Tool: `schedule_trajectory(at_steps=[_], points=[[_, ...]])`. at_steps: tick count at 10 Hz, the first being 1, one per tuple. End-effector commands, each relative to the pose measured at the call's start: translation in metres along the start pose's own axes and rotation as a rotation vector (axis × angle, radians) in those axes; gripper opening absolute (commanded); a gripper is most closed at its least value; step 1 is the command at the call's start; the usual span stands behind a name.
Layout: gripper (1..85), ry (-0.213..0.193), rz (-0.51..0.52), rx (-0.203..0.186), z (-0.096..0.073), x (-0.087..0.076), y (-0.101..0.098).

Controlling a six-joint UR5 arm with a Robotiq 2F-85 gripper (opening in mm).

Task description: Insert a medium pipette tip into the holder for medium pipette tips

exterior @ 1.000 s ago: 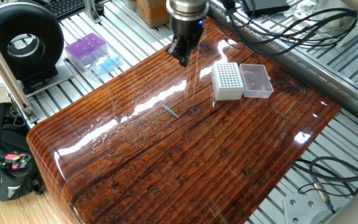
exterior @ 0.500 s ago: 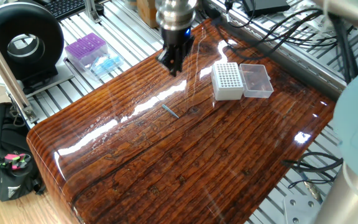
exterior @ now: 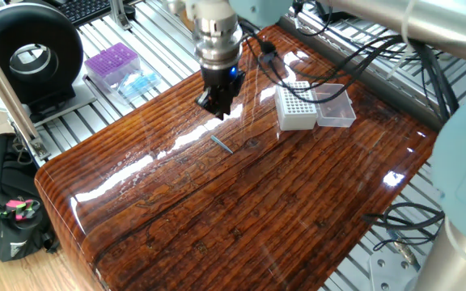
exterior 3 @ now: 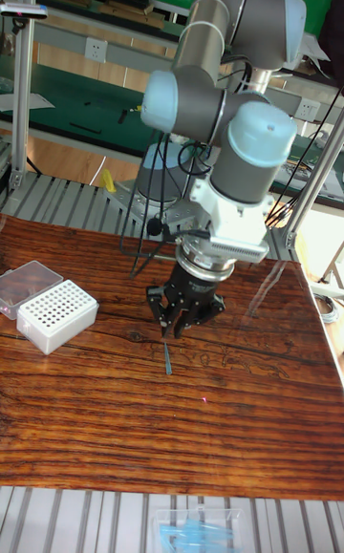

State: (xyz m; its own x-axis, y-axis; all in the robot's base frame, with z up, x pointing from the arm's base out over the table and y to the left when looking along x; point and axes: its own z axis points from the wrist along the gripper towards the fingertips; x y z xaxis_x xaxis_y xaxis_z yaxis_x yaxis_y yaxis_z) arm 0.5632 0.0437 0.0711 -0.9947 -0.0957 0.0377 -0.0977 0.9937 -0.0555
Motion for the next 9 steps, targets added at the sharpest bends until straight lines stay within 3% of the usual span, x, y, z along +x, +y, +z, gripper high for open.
schedule_trajectory(at_steps=[1, 4, 6, 8, 9], points=[[23.0, 0.007, 0.034, 0.032, 0.010, -0.009, 0.012], [21.7, 0.084, 0.024, 0.034, 0.004, 0.014, 0.009], [22.0, 0.109, -0.005, 0.039, 0.011, 0.017, 0.007], [22.0, 0.064, 0.000, 0.040, 0.023, 0.002, 0.006], [22.3, 0.043, 0.002, 0.022, 0.027, -0.008, 0.010]])
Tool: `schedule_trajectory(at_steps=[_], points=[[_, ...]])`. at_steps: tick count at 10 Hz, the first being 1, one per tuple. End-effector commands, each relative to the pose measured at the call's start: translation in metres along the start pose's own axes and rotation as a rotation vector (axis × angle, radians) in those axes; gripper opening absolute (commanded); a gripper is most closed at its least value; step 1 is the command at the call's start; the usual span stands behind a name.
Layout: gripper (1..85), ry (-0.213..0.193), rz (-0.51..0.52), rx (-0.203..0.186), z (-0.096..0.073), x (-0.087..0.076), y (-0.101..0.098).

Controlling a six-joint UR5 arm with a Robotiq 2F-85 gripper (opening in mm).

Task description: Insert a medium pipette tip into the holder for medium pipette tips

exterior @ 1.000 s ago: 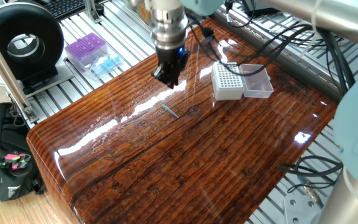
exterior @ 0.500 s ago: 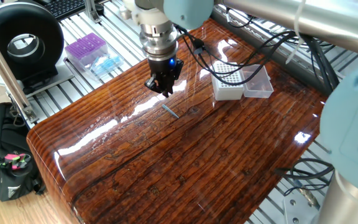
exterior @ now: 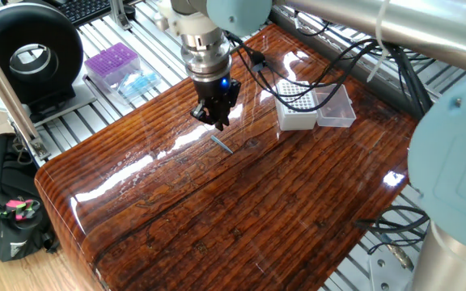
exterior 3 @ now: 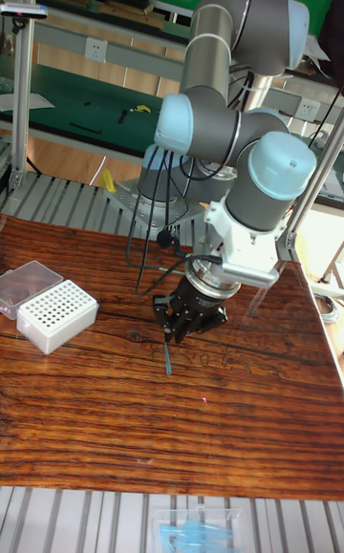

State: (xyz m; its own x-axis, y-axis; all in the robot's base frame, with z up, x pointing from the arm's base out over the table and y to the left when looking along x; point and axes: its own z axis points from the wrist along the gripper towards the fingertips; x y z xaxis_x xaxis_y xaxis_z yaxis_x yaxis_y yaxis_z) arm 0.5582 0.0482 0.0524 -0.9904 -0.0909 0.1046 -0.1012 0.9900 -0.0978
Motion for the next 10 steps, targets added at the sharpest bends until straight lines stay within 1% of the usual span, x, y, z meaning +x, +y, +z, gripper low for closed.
schedule_trajectory(at_steps=[1, 2, 3, 4, 5, 7, 9, 10], points=[[23.0, -0.025, 0.002, -0.031, 0.012, -0.015, 0.008], [23.7, -0.032, 0.001, -0.045, 0.017, -0.018, 0.012], [24.0, -0.038, 0.001, -0.030, 0.016, -0.020, 0.008], [24.0, -0.041, 0.005, -0.041, 0.015, -0.020, 0.010], [24.0, -0.061, 0.018, -0.044, 0.016, -0.026, 0.011], [24.0, -0.080, 0.026, -0.050, 0.019, -0.031, 0.011], [24.0, -0.093, 0.021, -0.052, 0.021, -0.034, 0.010], [24.3, -0.091, 0.018, -0.066, 0.024, -0.032, 0.011]])
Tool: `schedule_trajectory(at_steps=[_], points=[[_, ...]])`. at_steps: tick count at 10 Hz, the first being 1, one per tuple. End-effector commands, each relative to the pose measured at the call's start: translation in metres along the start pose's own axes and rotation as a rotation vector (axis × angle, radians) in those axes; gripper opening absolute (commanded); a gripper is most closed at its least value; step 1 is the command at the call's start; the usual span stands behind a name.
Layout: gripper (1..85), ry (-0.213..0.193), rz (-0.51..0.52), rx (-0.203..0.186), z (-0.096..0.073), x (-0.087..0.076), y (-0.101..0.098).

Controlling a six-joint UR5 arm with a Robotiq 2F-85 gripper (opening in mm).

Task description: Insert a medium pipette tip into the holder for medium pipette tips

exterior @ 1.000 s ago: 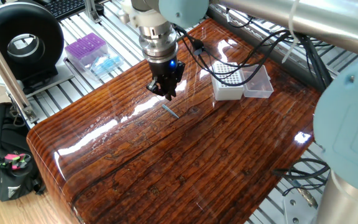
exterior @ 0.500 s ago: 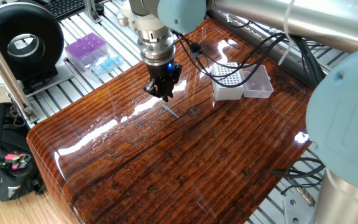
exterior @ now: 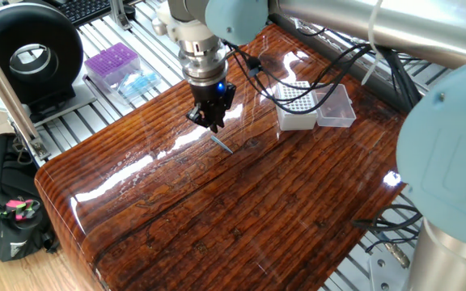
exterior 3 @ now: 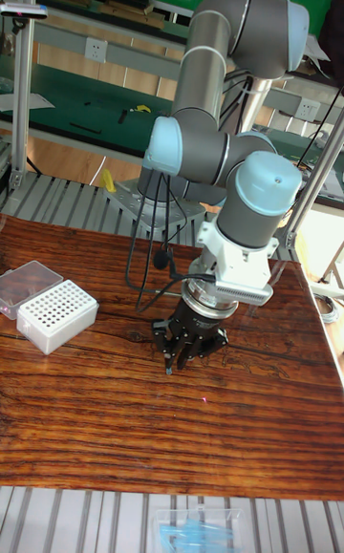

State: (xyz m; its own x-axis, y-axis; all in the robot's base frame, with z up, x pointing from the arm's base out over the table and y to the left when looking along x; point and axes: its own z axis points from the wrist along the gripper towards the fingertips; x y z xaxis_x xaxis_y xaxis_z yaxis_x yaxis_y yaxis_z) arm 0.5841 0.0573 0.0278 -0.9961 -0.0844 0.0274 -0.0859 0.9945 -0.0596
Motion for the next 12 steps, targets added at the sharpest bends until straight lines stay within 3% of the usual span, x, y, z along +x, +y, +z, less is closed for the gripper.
schedule_trajectory(at_steps=[1, 5, 12], points=[[25.0, -0.011, 0.005, -0.039, 0.0065, 0.0010, 0.0045], [25.0, -0.006, 0.005, -0.016, 0.0108, 0.0080, -0.0003], [26.0, -0.020, 0.003, -0.038, 0.0164, 0.0069, 0.0046]])
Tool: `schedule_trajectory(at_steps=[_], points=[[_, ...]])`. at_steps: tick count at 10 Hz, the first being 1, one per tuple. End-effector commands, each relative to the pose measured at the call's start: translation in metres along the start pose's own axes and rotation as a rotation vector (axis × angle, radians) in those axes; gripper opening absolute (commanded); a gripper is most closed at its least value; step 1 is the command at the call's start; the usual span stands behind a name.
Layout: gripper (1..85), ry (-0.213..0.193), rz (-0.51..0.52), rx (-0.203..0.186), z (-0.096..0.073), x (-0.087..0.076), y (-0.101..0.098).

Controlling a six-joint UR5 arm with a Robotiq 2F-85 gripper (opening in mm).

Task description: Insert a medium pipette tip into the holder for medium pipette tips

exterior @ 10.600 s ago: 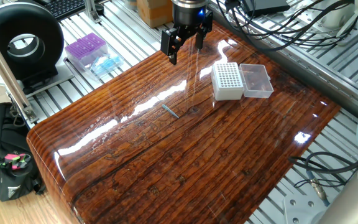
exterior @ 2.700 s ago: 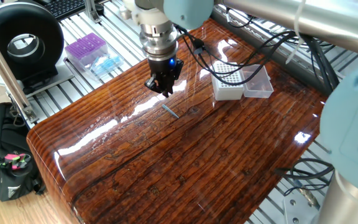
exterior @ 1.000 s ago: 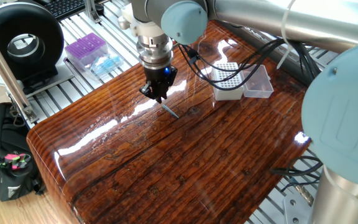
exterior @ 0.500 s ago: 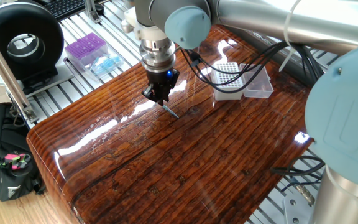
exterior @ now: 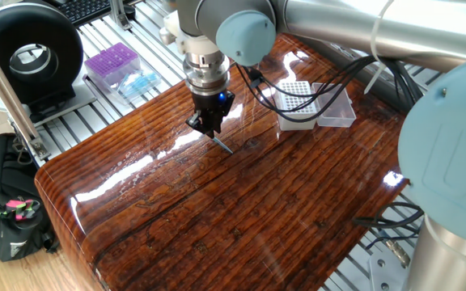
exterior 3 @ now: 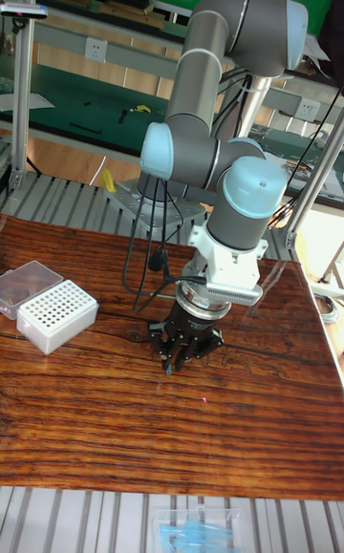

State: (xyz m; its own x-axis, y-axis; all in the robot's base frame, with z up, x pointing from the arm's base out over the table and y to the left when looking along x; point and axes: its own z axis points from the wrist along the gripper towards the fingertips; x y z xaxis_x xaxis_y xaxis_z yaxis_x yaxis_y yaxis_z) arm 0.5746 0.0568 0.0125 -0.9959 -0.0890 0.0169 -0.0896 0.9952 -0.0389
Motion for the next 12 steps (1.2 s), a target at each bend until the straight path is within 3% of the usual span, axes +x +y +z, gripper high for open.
schedule_trajectory(at_steps=[1, 12], points=[[26.0, -0.009, 0.008, -0.011, 0.0034, -0.0020, 0.0017], [22.0, 0.017, 0.006, 0.002, 0.0051, 0.0038, 0.0019]])
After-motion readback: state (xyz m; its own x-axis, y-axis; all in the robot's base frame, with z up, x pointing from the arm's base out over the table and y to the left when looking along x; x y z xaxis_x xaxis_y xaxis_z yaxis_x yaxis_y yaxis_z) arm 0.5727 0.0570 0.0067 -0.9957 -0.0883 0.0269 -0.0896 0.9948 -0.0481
